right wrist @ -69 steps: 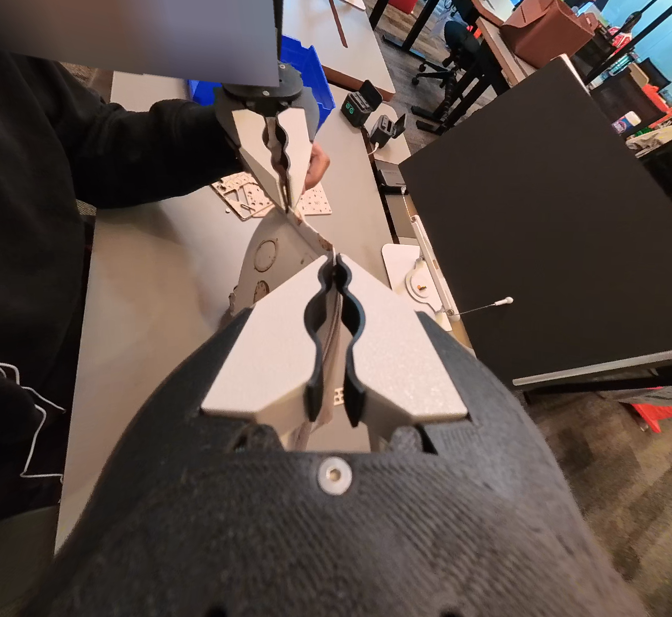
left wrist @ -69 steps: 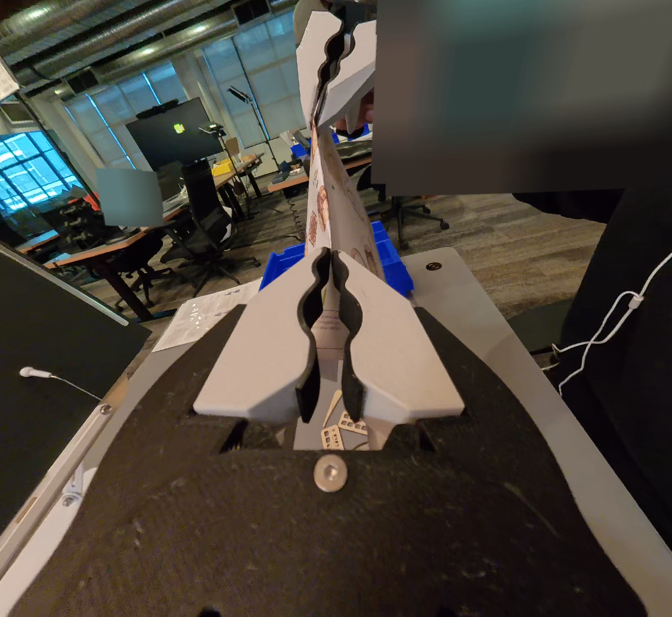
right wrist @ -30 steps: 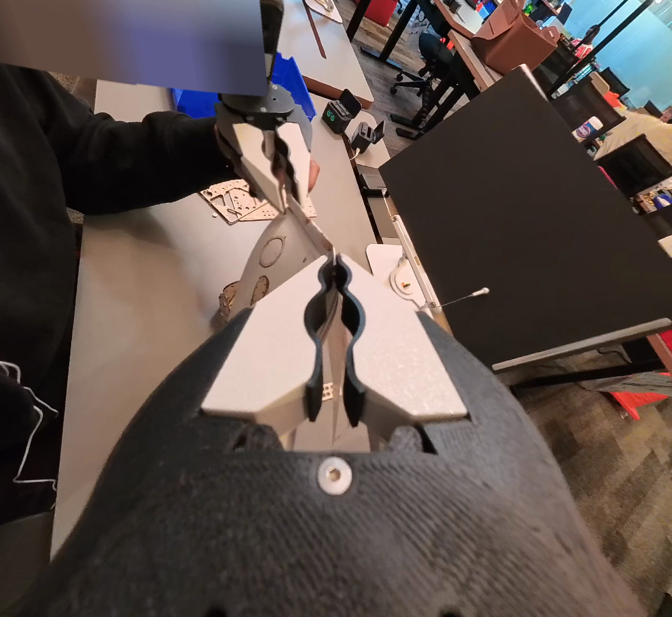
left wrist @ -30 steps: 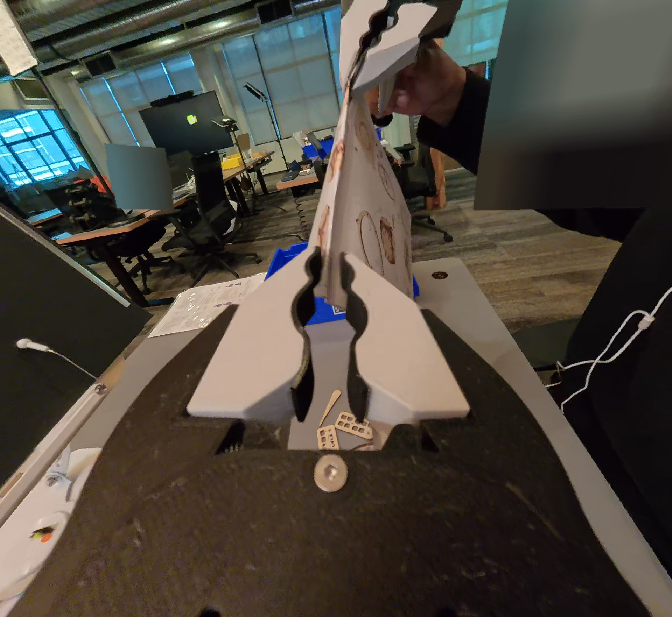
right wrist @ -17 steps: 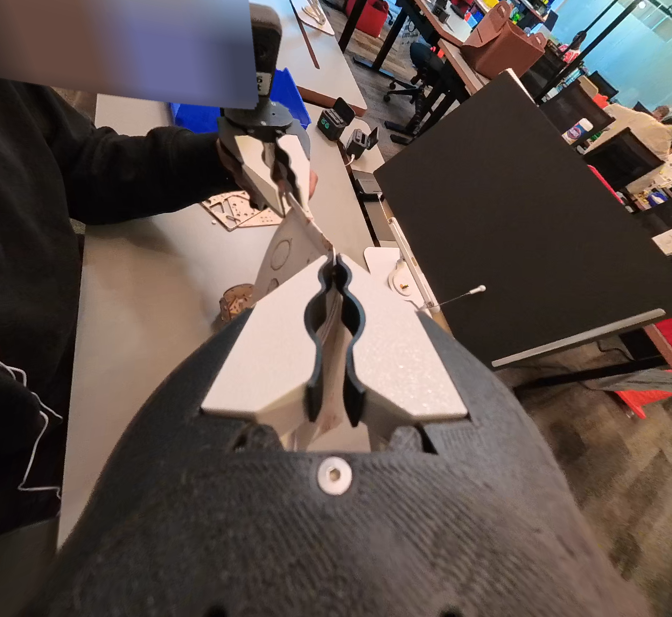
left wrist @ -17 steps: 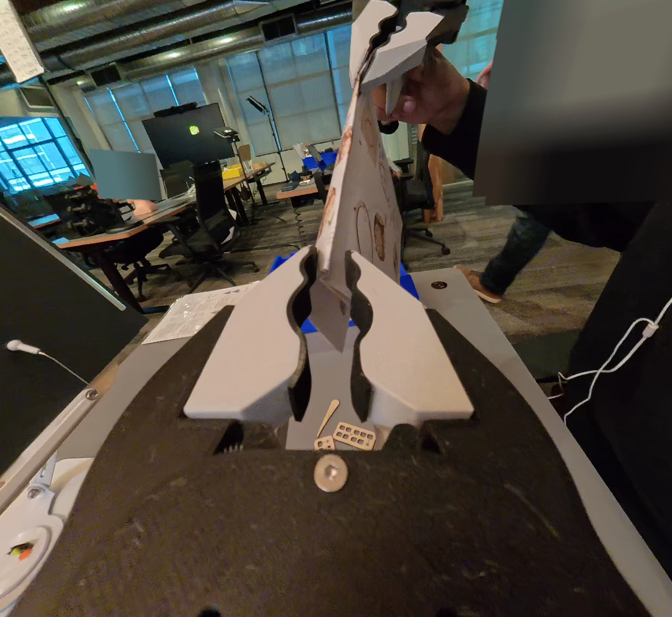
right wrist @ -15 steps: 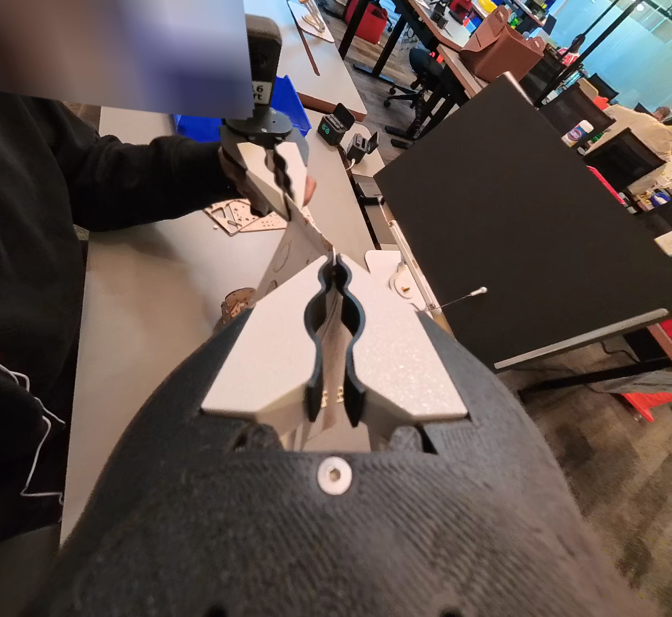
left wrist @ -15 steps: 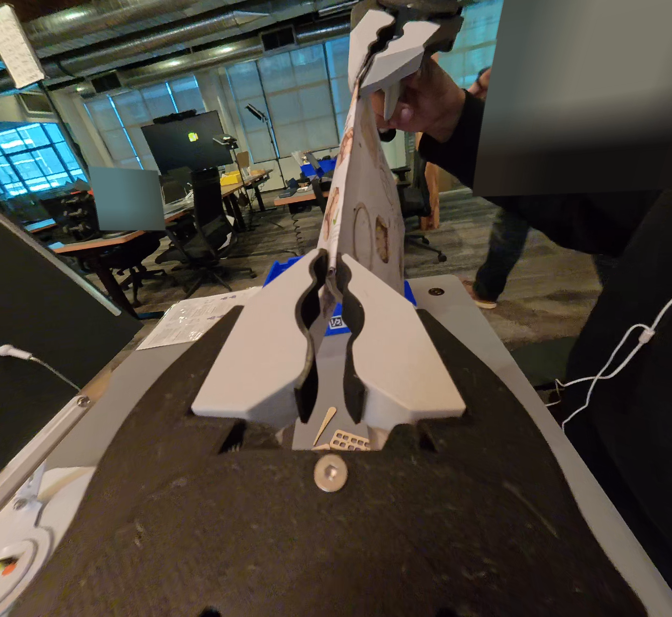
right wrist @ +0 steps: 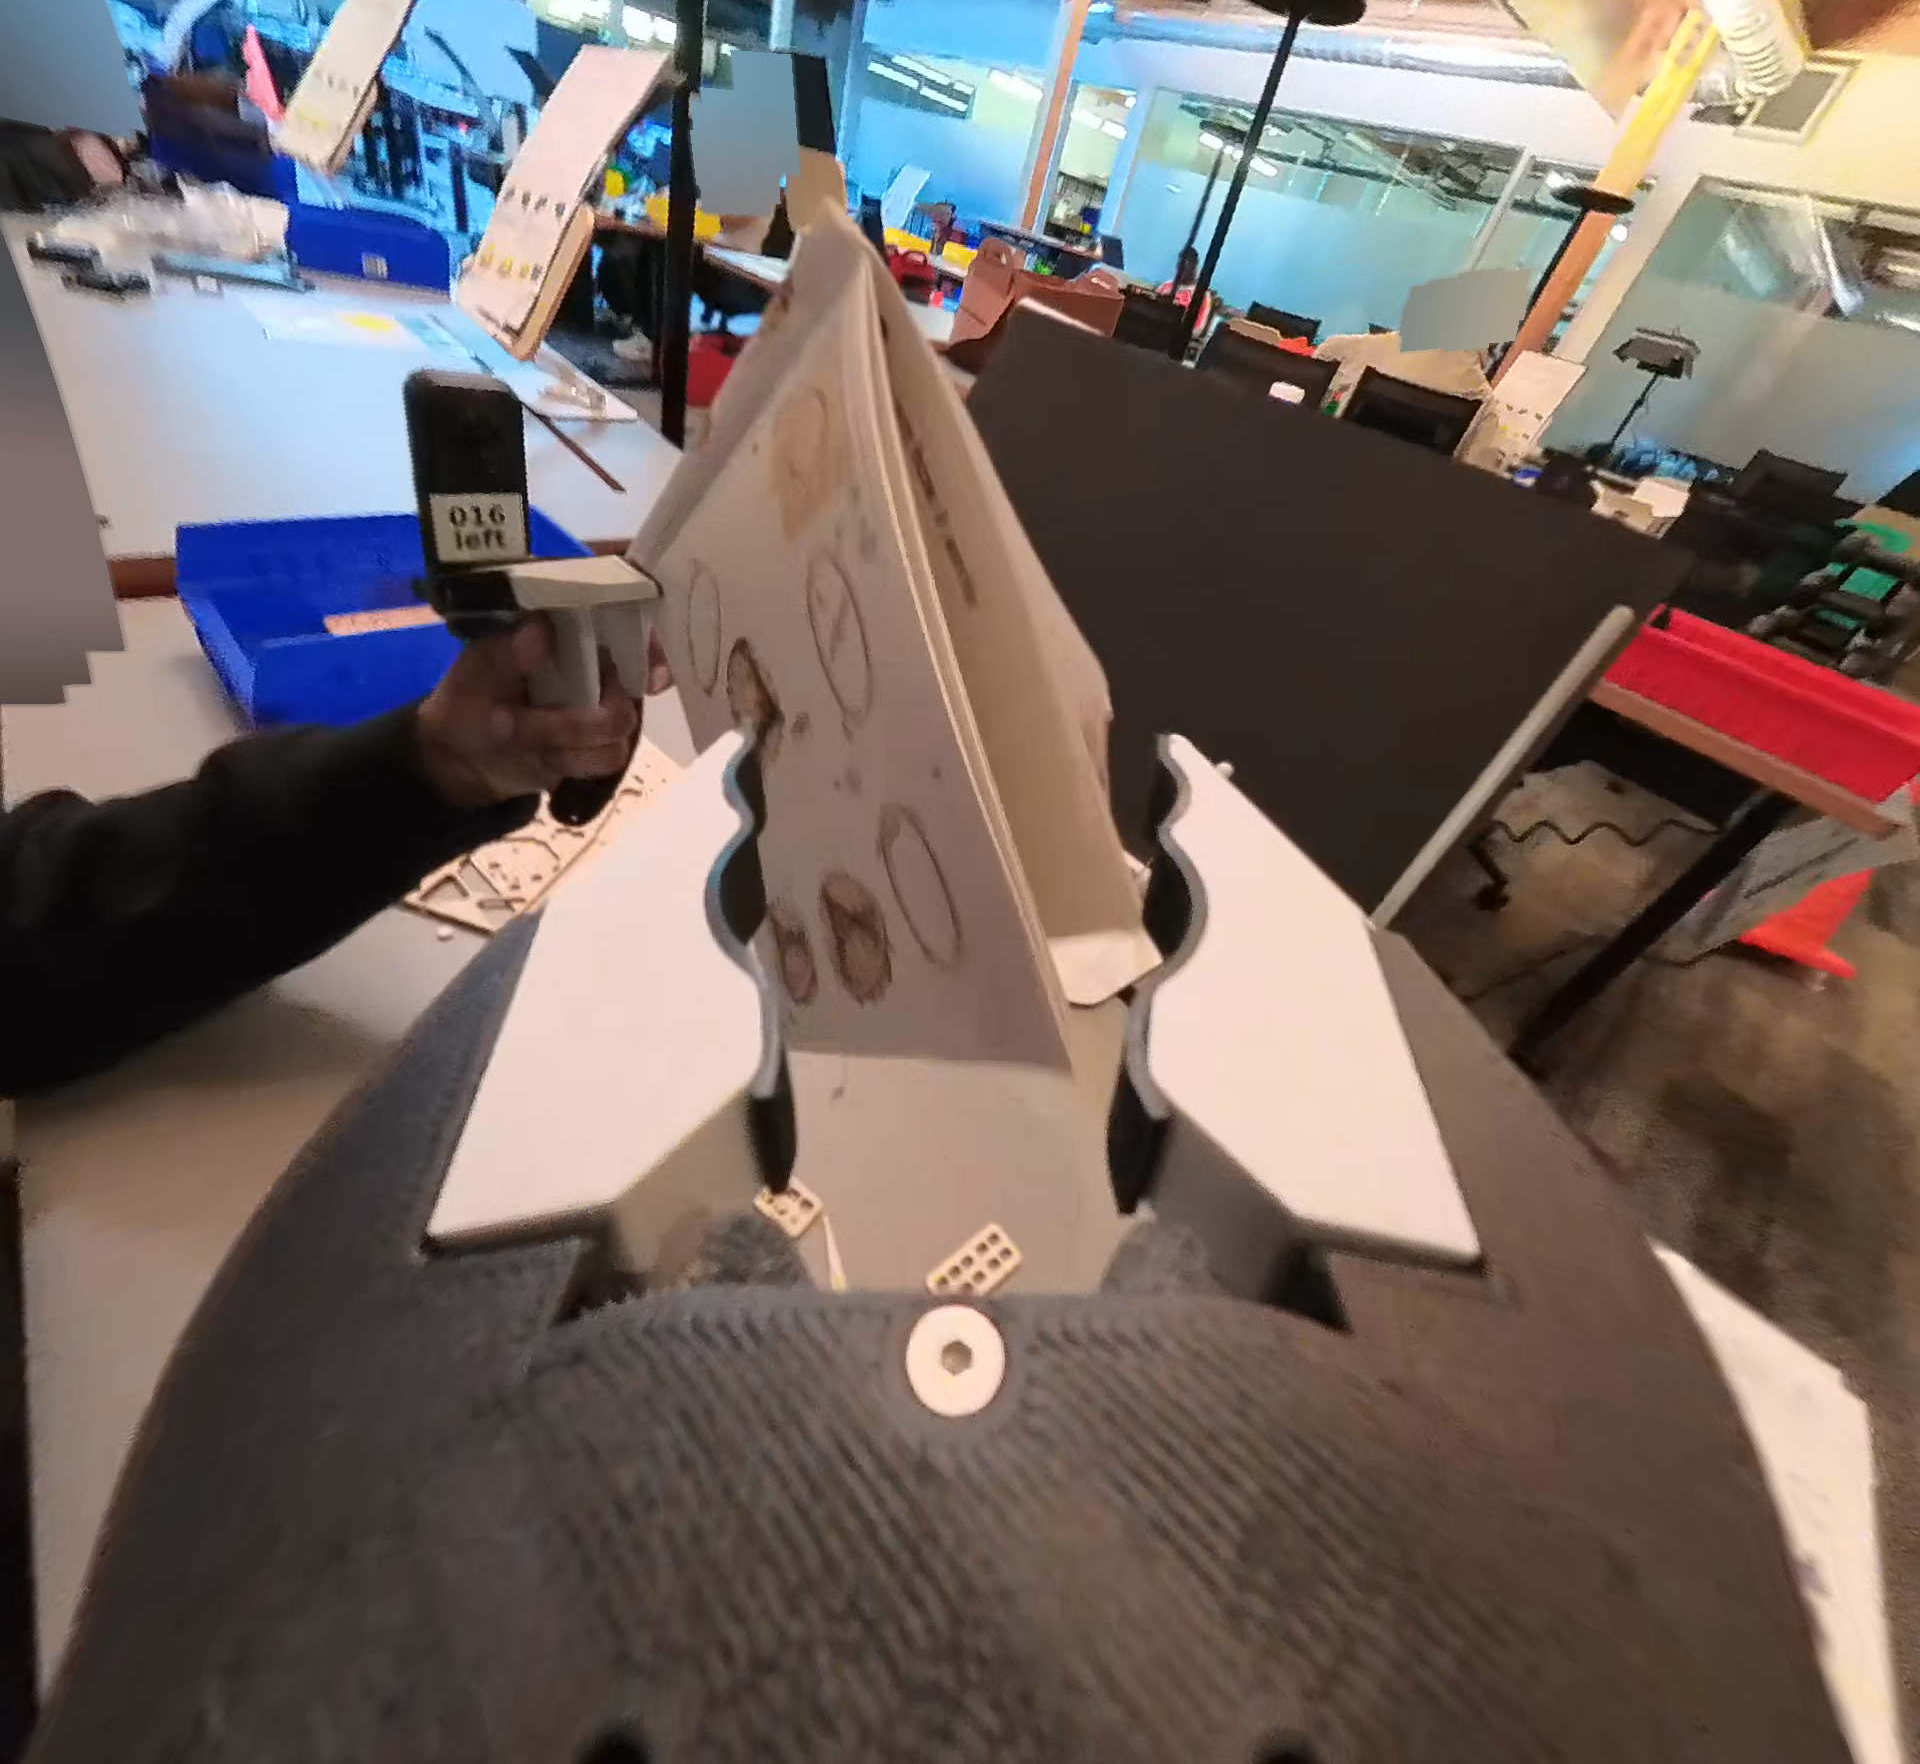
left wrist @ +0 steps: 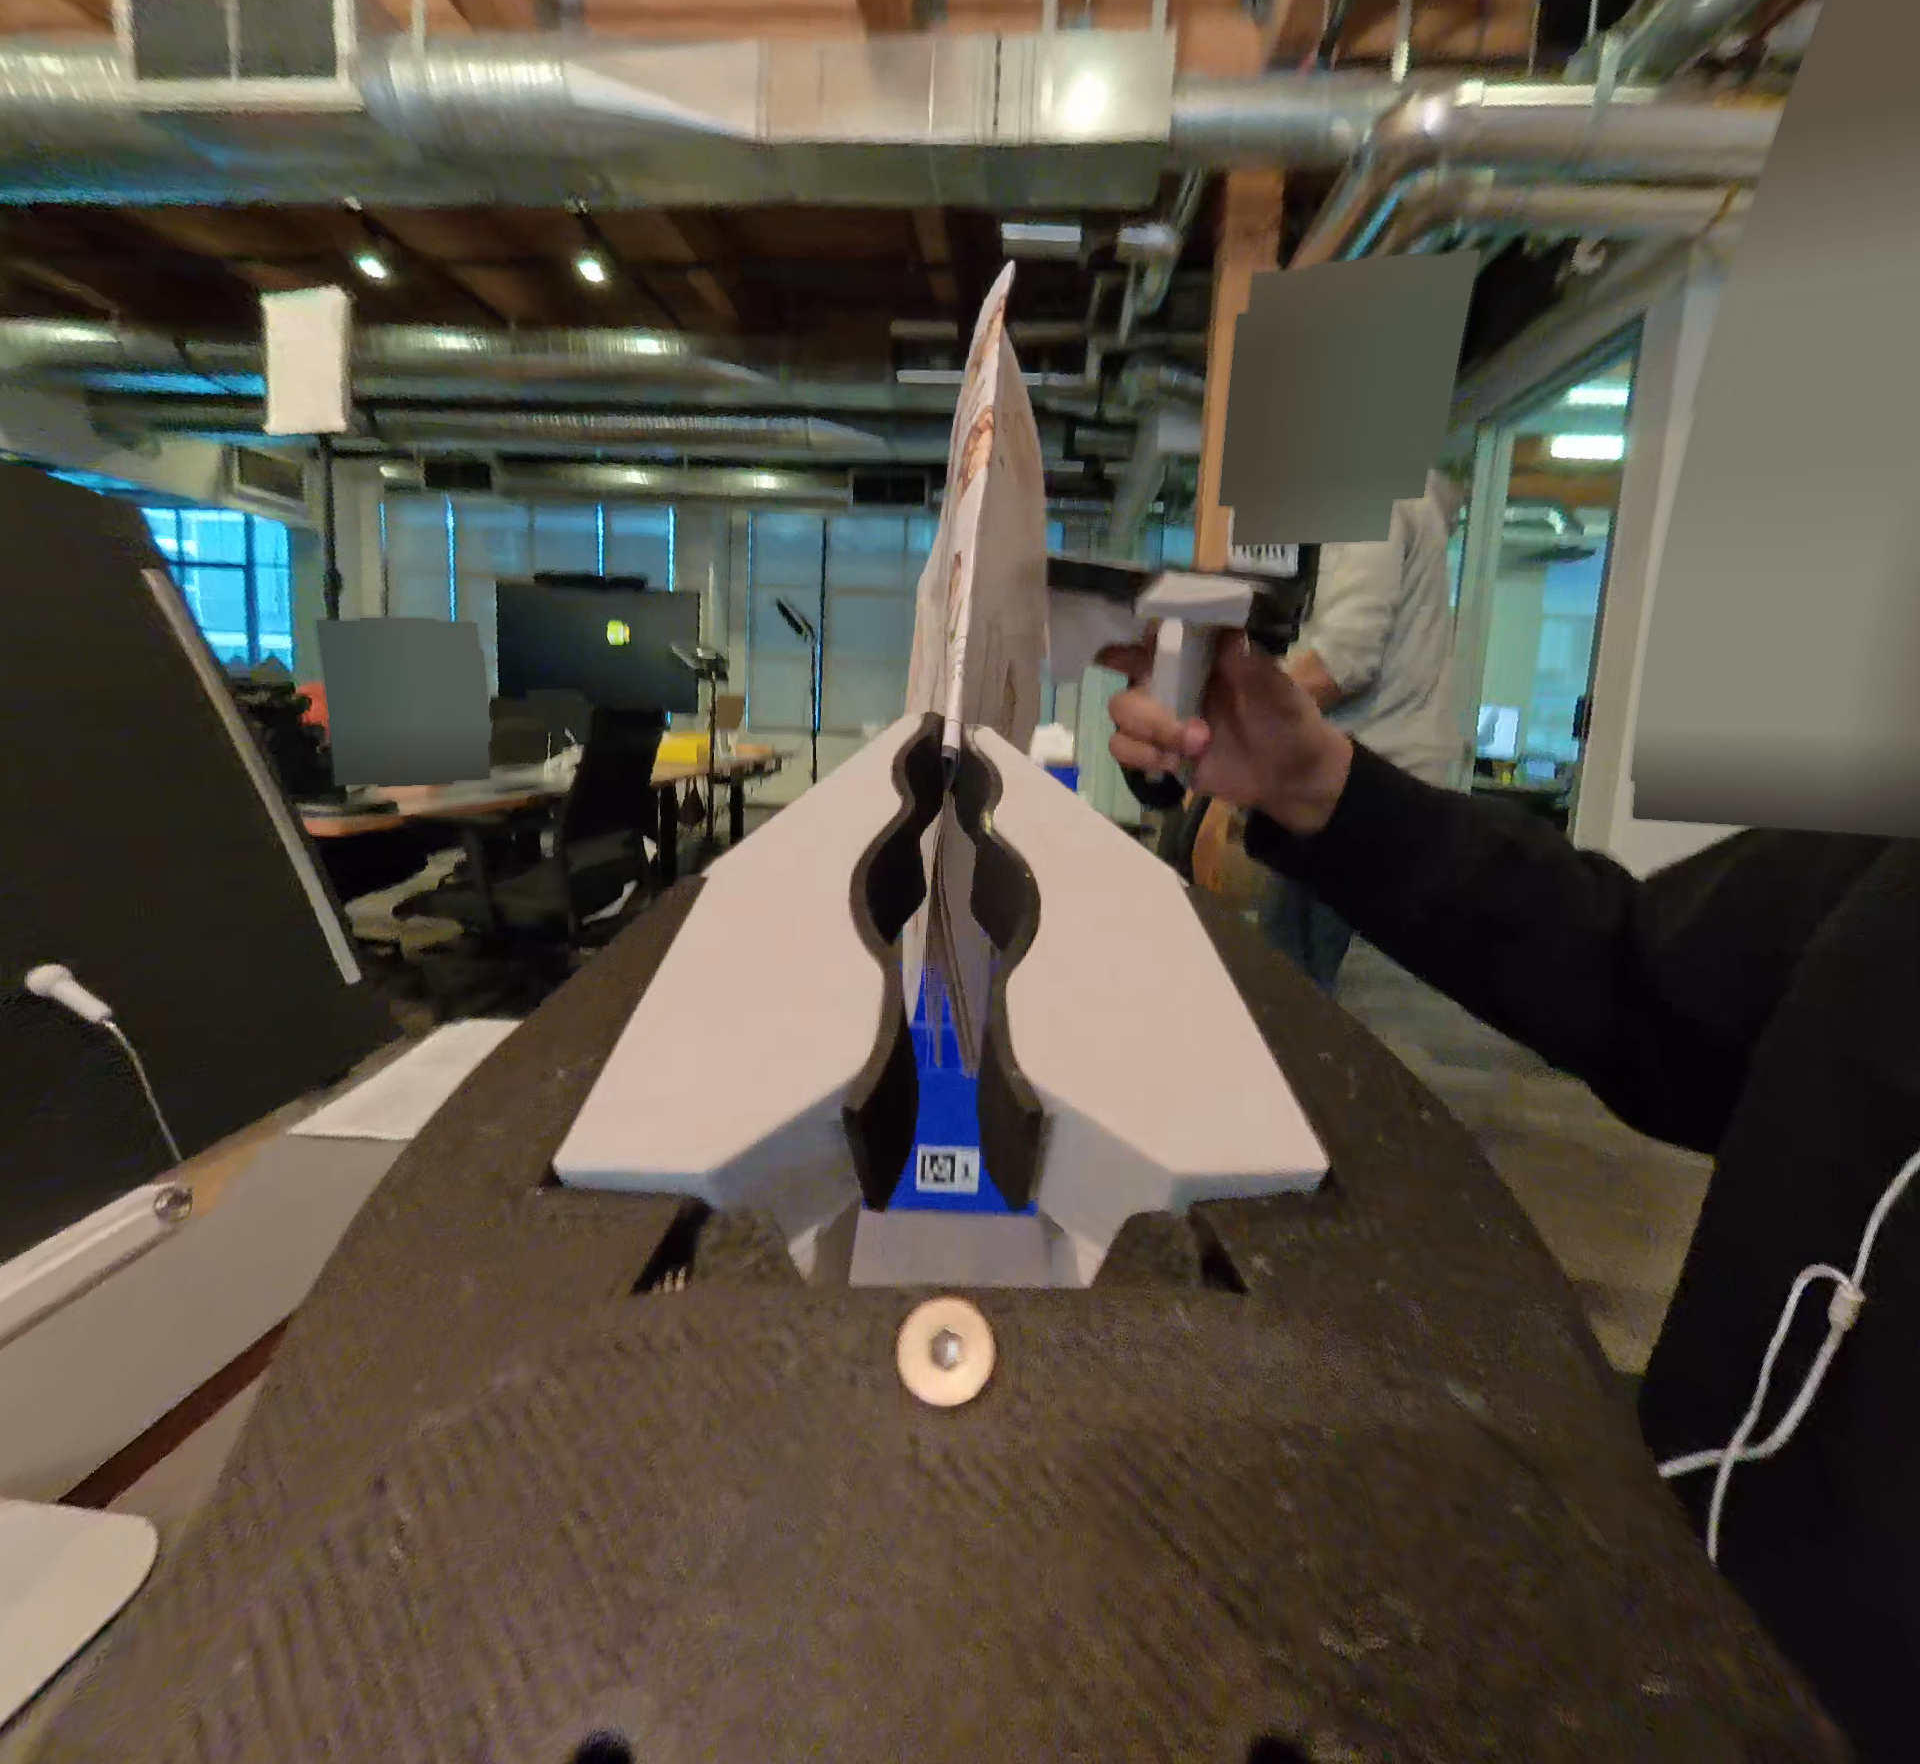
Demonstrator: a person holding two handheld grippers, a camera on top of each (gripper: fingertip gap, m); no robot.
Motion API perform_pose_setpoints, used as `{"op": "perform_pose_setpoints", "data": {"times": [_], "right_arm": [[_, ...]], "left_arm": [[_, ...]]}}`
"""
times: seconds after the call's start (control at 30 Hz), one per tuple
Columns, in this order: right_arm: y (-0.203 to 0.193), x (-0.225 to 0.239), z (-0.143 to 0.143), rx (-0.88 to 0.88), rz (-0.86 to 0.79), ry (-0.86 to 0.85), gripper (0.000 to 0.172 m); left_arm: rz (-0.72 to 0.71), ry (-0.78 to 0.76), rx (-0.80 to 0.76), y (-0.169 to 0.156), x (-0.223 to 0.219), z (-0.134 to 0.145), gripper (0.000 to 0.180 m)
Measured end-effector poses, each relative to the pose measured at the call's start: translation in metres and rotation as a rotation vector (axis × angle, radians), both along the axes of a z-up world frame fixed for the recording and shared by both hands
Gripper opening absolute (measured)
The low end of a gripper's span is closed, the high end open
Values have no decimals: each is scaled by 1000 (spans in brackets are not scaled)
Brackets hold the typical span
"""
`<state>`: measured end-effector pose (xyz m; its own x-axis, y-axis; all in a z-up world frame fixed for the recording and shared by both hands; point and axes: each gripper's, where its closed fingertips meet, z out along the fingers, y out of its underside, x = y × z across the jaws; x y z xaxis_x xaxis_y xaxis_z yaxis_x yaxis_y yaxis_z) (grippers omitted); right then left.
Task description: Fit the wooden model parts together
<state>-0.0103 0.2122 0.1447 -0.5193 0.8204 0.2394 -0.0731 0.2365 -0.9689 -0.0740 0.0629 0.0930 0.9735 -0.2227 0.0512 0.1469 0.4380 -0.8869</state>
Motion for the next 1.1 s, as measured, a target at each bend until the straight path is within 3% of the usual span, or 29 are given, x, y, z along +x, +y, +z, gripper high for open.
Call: {"op": "perform_pose_setpoints", "data": {"times": [0.17, 0.37, 0.6, 0.73, 0.87, 0.97, 1.1], "right_arm": [[2, -3, -21, -106, -5, -41, 73], [-21, -9, -26, -110, 27, -2, 66], [-42, 3, -11, 45, 35, 180, 17], [-81, 12, -25, 253, 62, 300, 21], [-106, 9, -35, 354, 29, 377, 27], [-116, 3, -40, 346, 31, 341, 32], [-123, -9, -58, 397, 23, 267, 52]], "left_arm": [[-22, -106, 159, -23, -28, 3, 0], [-6, -96, 173, -29, -33, -1, 0], [121, -66, 169, -32, -50, -2, 0], [158, -79, 197, -31, -56, -3, 0], [108, -109, 254, -34, -56, -2, 0], [55, -148, 314, -41, -57, 2, 0], [-58, -236, 383, -50, -60, 5, 0]]}}
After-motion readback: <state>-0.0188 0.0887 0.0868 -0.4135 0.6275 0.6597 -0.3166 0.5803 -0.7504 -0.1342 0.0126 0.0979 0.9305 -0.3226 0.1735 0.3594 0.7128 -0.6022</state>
